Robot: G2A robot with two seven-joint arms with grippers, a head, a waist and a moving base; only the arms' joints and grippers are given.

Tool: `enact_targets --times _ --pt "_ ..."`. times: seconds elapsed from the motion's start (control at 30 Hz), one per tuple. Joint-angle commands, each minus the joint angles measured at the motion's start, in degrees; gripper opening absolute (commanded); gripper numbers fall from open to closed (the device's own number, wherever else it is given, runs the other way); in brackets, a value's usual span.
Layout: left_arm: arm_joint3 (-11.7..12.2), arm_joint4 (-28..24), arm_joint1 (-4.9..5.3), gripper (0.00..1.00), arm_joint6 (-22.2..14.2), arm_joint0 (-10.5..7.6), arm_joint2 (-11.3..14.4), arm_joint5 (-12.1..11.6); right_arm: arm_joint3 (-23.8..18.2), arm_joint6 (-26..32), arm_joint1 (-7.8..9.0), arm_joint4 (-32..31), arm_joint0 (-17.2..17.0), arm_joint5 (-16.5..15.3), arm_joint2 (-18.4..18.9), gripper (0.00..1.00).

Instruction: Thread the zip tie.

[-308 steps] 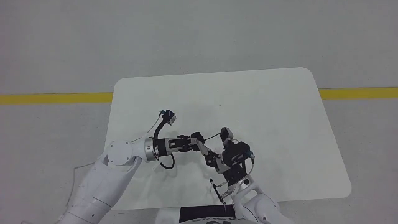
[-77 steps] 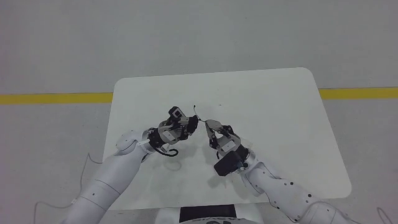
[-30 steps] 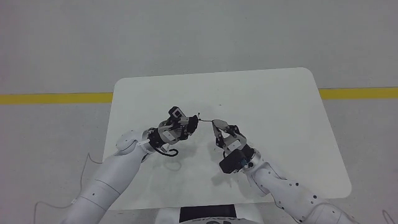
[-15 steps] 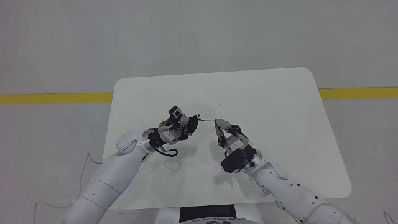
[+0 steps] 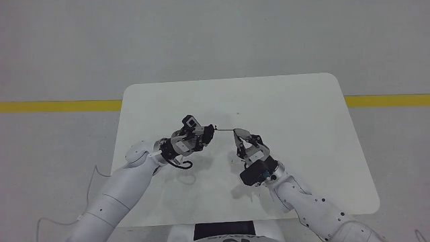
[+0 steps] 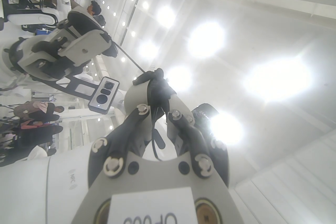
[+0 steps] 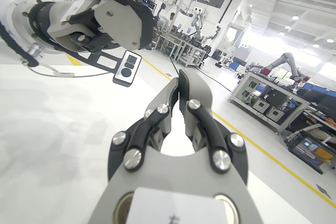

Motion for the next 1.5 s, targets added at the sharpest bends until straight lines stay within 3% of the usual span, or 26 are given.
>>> enact_targets --times 0.0,1.47 --pt "0.0 0.0 0.00 0.00 0.0 0.00 0.0 0.0 0.0 0.0 -0.02 0.0 -0.1 0.0 0.1 0.00" --pt "0.0 0.0 0.00 0.00 0.0 0.00 0.0 0.0 0.5 -0.1 0.05 0.0 -1.1 0.0 1.5 0.00"
